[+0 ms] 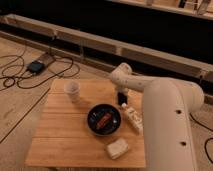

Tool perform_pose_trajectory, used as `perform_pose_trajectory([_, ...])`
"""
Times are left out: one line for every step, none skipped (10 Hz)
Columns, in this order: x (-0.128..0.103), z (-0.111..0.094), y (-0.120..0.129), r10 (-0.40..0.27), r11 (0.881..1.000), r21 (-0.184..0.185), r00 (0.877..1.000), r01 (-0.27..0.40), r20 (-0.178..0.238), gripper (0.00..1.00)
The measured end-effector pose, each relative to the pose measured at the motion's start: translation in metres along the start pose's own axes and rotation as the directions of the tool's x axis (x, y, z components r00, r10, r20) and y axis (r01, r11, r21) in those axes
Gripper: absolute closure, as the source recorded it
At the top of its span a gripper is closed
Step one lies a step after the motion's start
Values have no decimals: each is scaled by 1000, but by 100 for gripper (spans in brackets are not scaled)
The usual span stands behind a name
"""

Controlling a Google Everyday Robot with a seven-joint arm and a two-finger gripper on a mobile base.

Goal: Place the eraser on the white sponge

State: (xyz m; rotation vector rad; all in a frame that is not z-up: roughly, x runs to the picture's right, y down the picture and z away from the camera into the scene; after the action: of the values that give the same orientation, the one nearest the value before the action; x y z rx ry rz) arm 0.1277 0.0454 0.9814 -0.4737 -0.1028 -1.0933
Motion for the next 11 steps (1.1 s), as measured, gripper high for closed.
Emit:
perform_pose_trajectory([-1, 4, 1, 12, 1000, 6, 1000, -12, 3, 38])
perform_pose_trajectory([-1, 6, 2, 20, 1000, 9, 1000, -20, 4, 38])
perform_pose_trajectory([0, 9, 3, 33, 999, 13, 999, -33, 6, 39])
perform_pose_trajectory([1, 11, 6, 49, 999, 19, 999, -49, 8, 46])
perform_pose_trajectory([2, 12, 8, 61, 998, 22, 998, -61, 10, 55])
perform_pose_trajectory([3, 12, 10, 69, 997, 24, 998, -69, 12, 66])
perform_pose_trajectory([4, 10, 13, 79, 997, 25, 997, -79, 17, 75])
perform_pose_trajectory([6, 7, 17, 91, 996, 25, 996, -91, 22, 86])
perform_pose_trajectory([6, 4, 18, 100, 995, 26, 995, -101, 28, 93])
perform_pose_trajectory([10, -4, 16, 103, 994, 33, 994, -104, 28, 99])
perform_pose_trajectory([13, -10, 17, 111, 993, 34, 993, -112, 29, 100])
